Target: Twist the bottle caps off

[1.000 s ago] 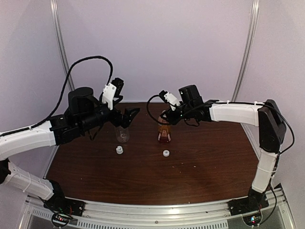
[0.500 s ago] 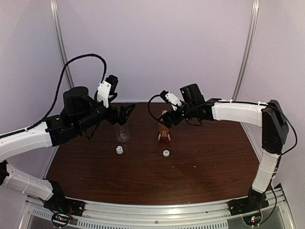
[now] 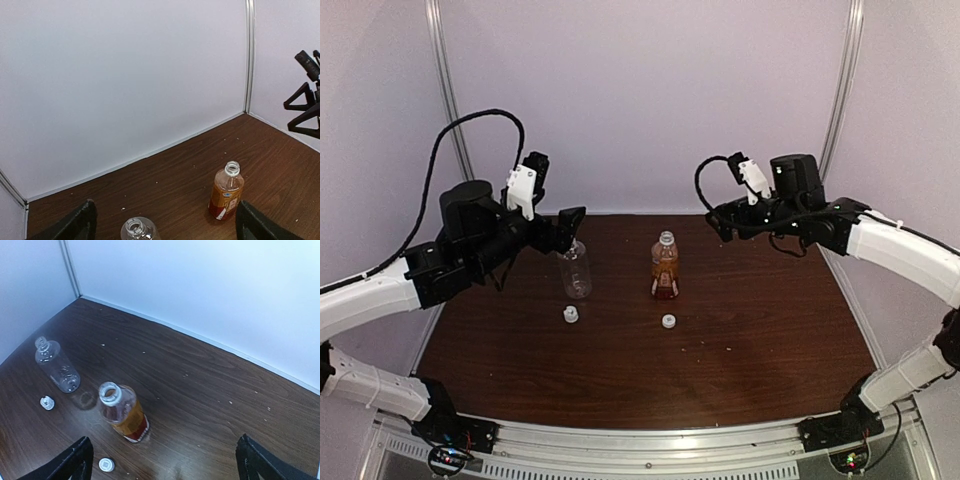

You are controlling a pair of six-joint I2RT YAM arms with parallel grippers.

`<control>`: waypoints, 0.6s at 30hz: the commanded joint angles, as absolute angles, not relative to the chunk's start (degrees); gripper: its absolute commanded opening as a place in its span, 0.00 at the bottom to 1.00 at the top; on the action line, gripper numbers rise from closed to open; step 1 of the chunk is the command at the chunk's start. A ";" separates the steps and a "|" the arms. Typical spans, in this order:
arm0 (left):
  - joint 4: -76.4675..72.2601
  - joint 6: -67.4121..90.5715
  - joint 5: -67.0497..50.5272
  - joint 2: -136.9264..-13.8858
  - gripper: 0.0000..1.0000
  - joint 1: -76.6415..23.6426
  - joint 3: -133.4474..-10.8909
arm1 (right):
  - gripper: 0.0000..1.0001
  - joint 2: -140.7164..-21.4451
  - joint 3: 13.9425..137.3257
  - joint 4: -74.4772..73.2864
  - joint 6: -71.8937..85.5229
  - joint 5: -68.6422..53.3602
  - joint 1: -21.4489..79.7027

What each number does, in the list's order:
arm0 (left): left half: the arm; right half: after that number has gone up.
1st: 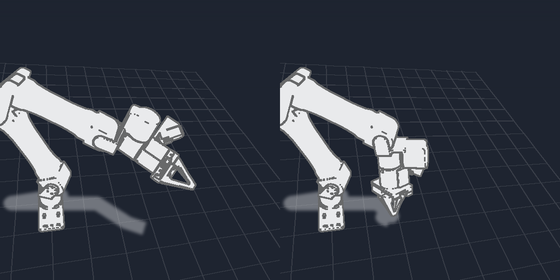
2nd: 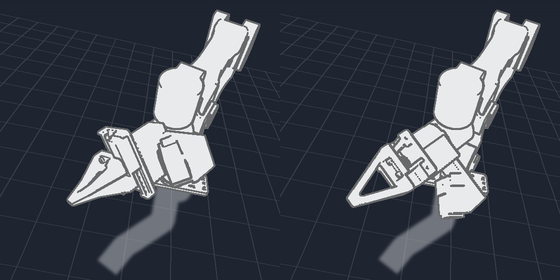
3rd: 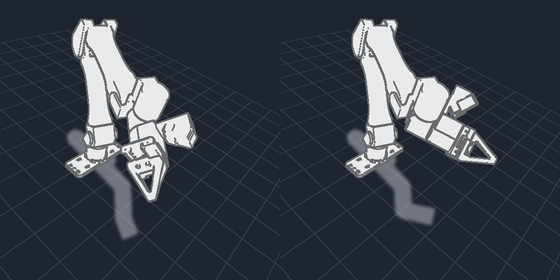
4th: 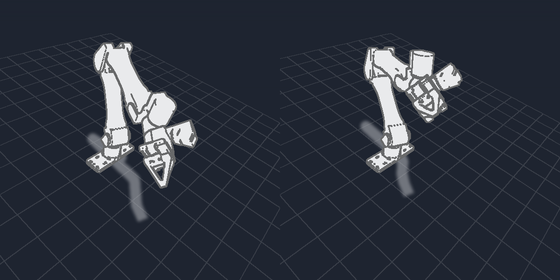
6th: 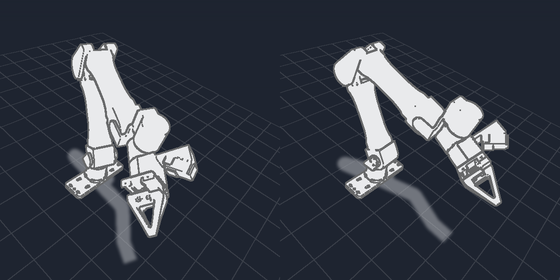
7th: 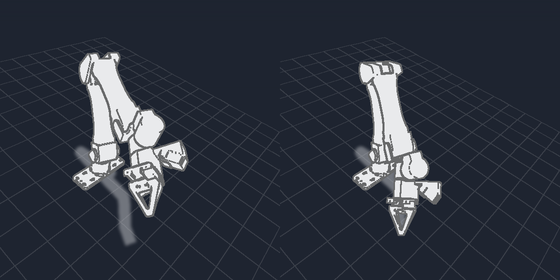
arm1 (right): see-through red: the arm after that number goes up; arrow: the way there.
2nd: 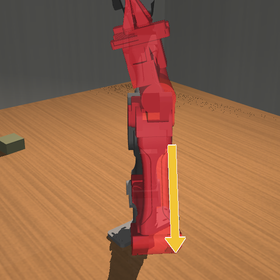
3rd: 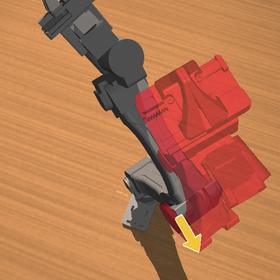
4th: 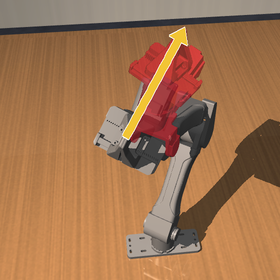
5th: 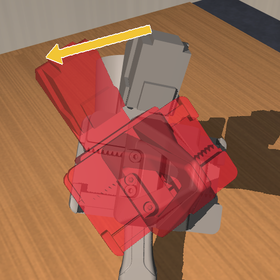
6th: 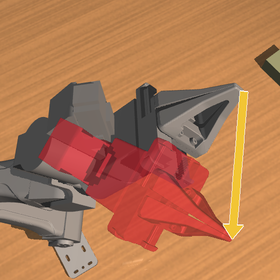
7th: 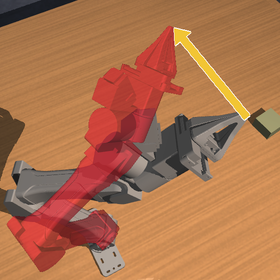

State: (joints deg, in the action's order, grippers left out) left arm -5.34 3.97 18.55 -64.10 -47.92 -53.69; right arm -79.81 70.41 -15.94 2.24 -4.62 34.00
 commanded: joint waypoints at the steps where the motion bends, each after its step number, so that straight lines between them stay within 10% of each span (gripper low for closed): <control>1: -5.43 2.98 22.06 -62.38 0.98 -46.24 -55.04 | 1.00 -70.08 65.94 -20.13 5.77 3.84 31.25; 18: 4.19 -1.08 19.35 -52.71 0.98 -39.29 -50.82 | 1.00 -56.17 58.72 -22.93 4.22 8.27 29.62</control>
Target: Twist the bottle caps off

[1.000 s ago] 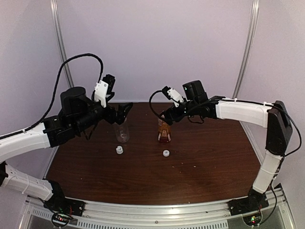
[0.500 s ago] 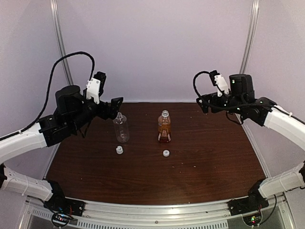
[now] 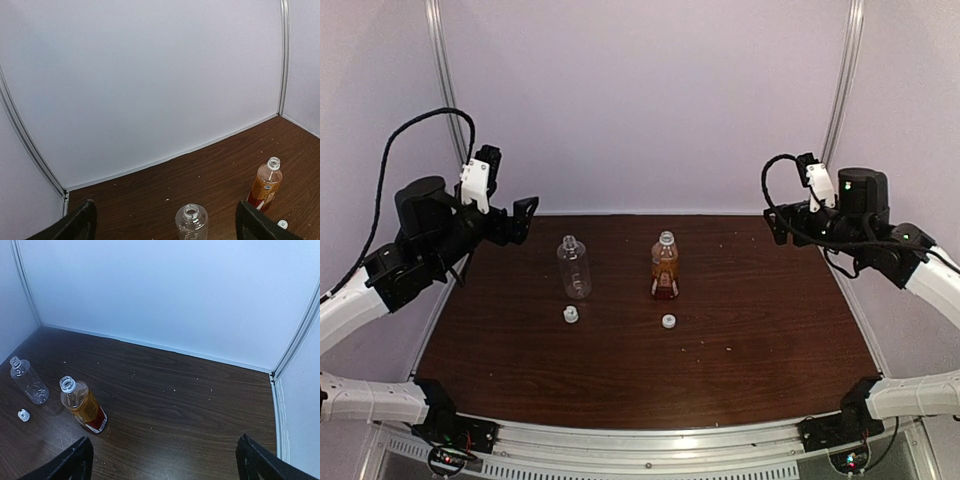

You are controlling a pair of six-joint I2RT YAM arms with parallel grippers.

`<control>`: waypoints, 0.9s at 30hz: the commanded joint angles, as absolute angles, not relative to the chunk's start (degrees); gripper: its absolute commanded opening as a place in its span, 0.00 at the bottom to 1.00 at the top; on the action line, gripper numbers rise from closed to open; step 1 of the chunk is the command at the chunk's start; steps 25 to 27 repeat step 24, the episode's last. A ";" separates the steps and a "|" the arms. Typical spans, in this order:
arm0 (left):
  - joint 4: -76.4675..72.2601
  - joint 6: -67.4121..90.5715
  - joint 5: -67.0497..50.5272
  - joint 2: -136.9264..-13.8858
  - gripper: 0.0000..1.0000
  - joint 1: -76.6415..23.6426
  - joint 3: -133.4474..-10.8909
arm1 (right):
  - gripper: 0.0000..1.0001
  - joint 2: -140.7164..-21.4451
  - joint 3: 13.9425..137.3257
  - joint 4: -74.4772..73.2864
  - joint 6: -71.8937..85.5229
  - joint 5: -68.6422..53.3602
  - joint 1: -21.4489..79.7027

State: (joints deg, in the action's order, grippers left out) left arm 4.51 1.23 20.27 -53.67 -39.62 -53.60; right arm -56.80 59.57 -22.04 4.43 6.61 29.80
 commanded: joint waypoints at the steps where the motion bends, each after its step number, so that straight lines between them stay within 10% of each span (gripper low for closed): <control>1: 3.24 -1.07 19.41 -52.17 0.98 -39.34 -49.66 | 1.00 -56.03 58.63 -22.75 4.08 7.89 29.62; 27: -0.35 -1.44 17.57 -50.03 0.98 -39.20 -45.96 | 1.00 -55.10 56.95 -20.90 2.75 8.44 29.61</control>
